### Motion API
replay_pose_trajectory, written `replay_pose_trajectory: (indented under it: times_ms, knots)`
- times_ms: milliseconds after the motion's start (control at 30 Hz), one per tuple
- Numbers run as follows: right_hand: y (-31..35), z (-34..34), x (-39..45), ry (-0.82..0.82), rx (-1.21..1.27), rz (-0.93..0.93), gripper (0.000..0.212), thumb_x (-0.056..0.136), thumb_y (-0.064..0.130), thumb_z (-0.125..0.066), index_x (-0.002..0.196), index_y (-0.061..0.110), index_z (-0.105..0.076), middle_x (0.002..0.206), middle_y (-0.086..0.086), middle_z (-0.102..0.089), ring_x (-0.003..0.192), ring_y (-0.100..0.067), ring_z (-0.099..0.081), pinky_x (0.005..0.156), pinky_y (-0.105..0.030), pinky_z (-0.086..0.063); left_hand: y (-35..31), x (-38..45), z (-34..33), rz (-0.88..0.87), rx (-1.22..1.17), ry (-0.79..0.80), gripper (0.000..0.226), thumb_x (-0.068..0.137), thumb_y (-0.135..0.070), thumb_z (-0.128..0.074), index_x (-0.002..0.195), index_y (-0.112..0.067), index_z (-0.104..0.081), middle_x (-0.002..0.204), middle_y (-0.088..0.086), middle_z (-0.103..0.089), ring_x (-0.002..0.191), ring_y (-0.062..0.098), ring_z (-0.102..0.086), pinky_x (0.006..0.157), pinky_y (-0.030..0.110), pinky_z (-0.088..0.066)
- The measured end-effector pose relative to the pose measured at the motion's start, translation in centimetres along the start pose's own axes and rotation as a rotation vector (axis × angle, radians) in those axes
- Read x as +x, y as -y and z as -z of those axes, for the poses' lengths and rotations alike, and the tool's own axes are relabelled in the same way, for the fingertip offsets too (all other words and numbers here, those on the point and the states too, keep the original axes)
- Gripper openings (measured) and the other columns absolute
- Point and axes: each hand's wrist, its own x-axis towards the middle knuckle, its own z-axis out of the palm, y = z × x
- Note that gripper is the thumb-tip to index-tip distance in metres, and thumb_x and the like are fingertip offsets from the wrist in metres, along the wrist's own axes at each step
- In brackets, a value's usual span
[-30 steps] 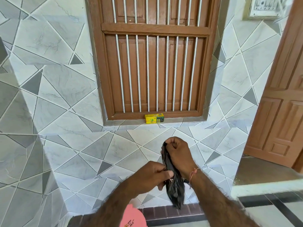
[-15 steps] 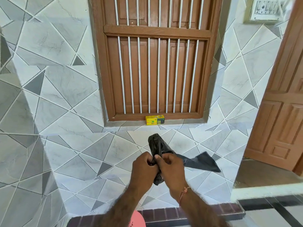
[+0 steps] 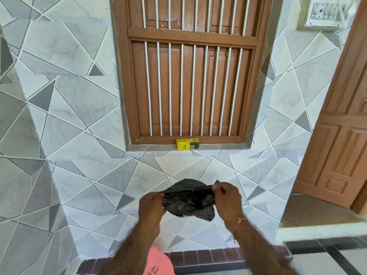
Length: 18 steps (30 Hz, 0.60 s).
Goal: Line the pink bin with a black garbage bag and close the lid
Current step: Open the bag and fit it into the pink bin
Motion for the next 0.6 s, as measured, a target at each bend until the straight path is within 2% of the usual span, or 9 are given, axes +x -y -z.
replay_pose_trajectory:
  times_ms: [67,133,200,300,367,400,467,533,600]
  knots:
    - [-0.5,0.9,0.3,-0.032,-0.132,0.046,0.021,0.091,0.008,-0.053,0.073,0.009,-0.063,0.066,0.004,-0.06,0.066,-0.021,-0.056,0.056,-0.016,-0.042,-0.1,0.3,0.3,0.015,-0.079,0.001,0.018,0.091,0.002,-0.047,0.094,-0.001,-0.065,0.097,0.021,-0.069,0.09,0.035,-0.067,0.071,0.036,-0.058]
    - [-0.8,1.1,0.1,0.007,-0.257,0.133,0.017,0.091,0.009,-0.048,0.079,0.015,-0.059,0.072,0.004,-0.062,0.074,-0.027,-0.059,0.061,-0.03,-0.044,-0.3,0.1,0.0,-0.019,-0.119,0.013,0.017,0.091,0.005,-0.046,0.102,0.0,-0.059,0.095,0.023,-0.068,0.083,0.034,-0.068,0.06,0.032,-0.06]
    - [-1.0,1.2,-0.3,0.092,-0.459,0.299,0.013,0.092,0.013,-0.046,0.1,0.02,-0.054,0.086,0.004,-0.061,0.082,-0.03,-0.06,0.067,-0.033,-0.044,-0.5,0.0,-0.3,-0.132,-0.054,0.02,0.021,0.088,0.011,-0.043,0.096,-0.006,-0.053,0.089,0.016,-0.066,0.077,0.031,-0.067,0.053,0.029,-0.058]
    - [-1.8,1.9,-0.1,0.332,-0.821,0.618,0.026,0.089,0.022,-0.055,0.111,0.026,-0.041,0.1,-0.003,-0.054,0.08,-0.03,-0.062,0.065,-0.036,-0.048,-0.8,0.6,0.3,-0.612,0.588,0.088,0.03,0.076,0.016,-0.043,0.075,-0.012,-0.054,0.081,0.009,-0.06,0.074,0.027,-0.059,0.057,0.025,-0.051]
    - [-2.3,2.1,0.2,0.463,-1.04,0.729,0.025,0.086,0.017,-0.056,0.108,0.022,-0.045,0.105,-0.009,-0.05,0.074,-0.034,-0.061,0.058,-0.038,-0.047,-0.9,1.1,1.0,-0.814,1.094,0.117,0.022,0.077,0.008,-0.051,0.08,-0.01,-0.063,0.088,0.01,-0.06,0.081,0.031,-0.061,0.068,0.033,-0.052]
    - [-2.4,2.2,0.4,0.498,-1.12,0.758,0.022,0.086,0.013,-0.053,0.107,0.018,-0.05,0.107,-0.011,-0.051,0.073,-0.036,-0.061,0.056,-0.039,-0.046,-1.2,1.0,1.3,-0.817,1.18,0.116,0.017,0.079,0.003,-0.056,0.085,-0.01,-0.066,0.091,0.01,-0.061,0.083,0.031,-0.063,0.068,0.035,-0.052]
    - [-2.4,2.5,0.7,0.533,-1.237,0.774,0.022,0.088,0.008,-0.046,0.107,0.014,-0.057,0.11,-0.014,-0.053,0.08,-0.039,-0.062,0.059,-0.039,-0.041,-1.0,1.2,1.8,-0.706,1.317,0.134,0.015,0.065,-0.007,-0.078,0.073,-0.015,-0.068,0.074,0.005,-0.062,0.063,0.025,-0.065,0.051,0.032,-0.052]
    - [-2.1,2.9,0.9,0.543,-1.307,0.751,0.027,0.092,0.009,-0.04,0.112,0.014,-0.057,0.111,-0.013,-0.056,0.09,-0.038,-0.062,0.063,-0.037,-0.036,-0.7,2.1,2.3,-0.664,1.28,0.153,0.038,0.032,-0.01,-0.091,0.053,-0.019,-0.061,0.052,0.0,-0.055,0.039,0.019,-0.056,0.034,0.025,-0.045]
    - [-1.5,3.0,1.0,0.527,-1.31,0.732,0.027,0.094,0.015,-0.04,0.119,0.015,-0.052,0.111,-0.012,-0.059,0.095,-0.037,-0.062,0.066,-0.036,-0.034,0.2,2.8,2.7,-0.758,1.275,0.118,0.044,0.022,-0.005,-0.09,0.048,-0.018,-0.058,0.045,0.001,-0.053,0.034,0.021,-0.053,0.034,0.024,-0.044]
